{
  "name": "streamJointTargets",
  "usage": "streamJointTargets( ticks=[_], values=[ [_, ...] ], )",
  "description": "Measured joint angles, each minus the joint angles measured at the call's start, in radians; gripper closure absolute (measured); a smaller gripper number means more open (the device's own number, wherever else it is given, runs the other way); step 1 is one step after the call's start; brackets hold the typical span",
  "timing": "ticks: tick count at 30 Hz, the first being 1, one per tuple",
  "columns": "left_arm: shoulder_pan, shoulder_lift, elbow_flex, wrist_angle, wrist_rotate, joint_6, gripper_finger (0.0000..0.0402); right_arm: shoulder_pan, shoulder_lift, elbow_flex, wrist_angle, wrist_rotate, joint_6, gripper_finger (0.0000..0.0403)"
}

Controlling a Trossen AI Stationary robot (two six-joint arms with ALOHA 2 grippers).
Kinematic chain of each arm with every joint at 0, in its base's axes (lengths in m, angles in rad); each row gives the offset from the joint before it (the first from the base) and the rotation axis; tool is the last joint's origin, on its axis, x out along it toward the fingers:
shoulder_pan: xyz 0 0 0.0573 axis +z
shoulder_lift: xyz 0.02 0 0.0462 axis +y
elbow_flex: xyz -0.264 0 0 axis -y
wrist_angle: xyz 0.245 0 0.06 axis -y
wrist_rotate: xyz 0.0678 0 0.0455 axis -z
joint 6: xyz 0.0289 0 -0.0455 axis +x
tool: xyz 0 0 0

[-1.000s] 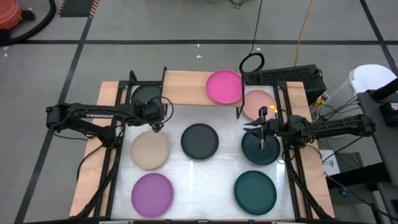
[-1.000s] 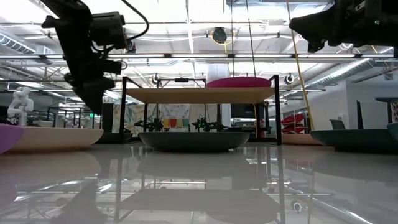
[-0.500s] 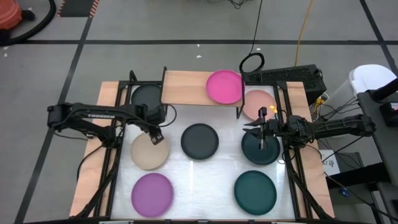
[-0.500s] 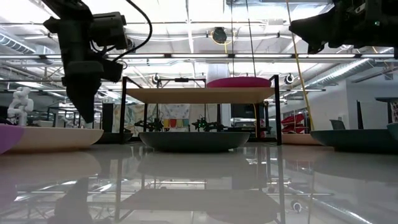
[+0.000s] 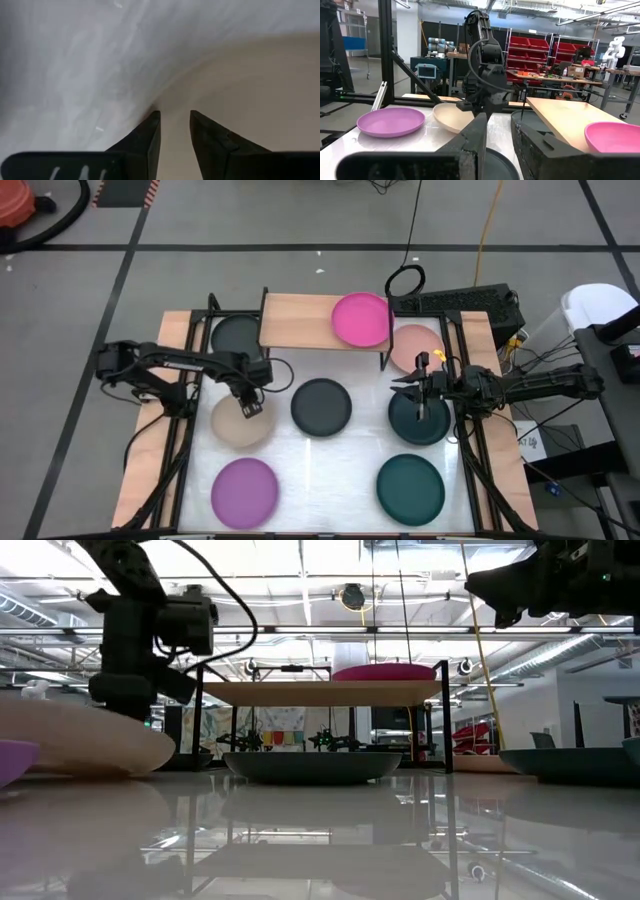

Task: Place and stack plates onto a shelf
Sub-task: Stack the gray plate on top of the pink plate on the shelf

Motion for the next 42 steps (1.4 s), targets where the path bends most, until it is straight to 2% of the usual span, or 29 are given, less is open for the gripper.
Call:
streamJointTargets(
  ticks=[13, 17, 21, 27, 33, 42],
  values=[
    [0.000, -0.003, 0.034, -0.006, -0.004, 0.032, 0.0292, 0.000, 0.000, 0.000, -0.004, 0.000, 0.001, 0.0330],
    [0.000, -0.002, 0.084, -0.005, -0.008, 0.101, 0.0292, 0.000, 0.000, 0.000, -0.005, 0.000, 0.001, 0.0330],
    [0.000, -0.003, 0.128, -0.018, -0.063, 0.191, 0.0292, 0.000, 0.000, 0.000, -0.006, 0.000, 0.001, 0.0330],
    [0.022, -0.003, 0.135, -0.052, -0.073, 0.320, 0.0292, 0.000, 0.000, 0.000, -0.015, 0.000, 0.001, 0.0330],
    [0.060, -0.002, 0.130, -0.063, -0.006, 0.344, 0.0292, 0.000, 0.000, 0.000, -0.030, 0.000, 0.000, 0.0330],
    [0.092, 0.037, 0.129, -0.053, 0.029, 0.391, 0.0292, 0.000, 0.000, 0.000, -0.029, 0.001, -0.002, 0.0330]
  ],
)
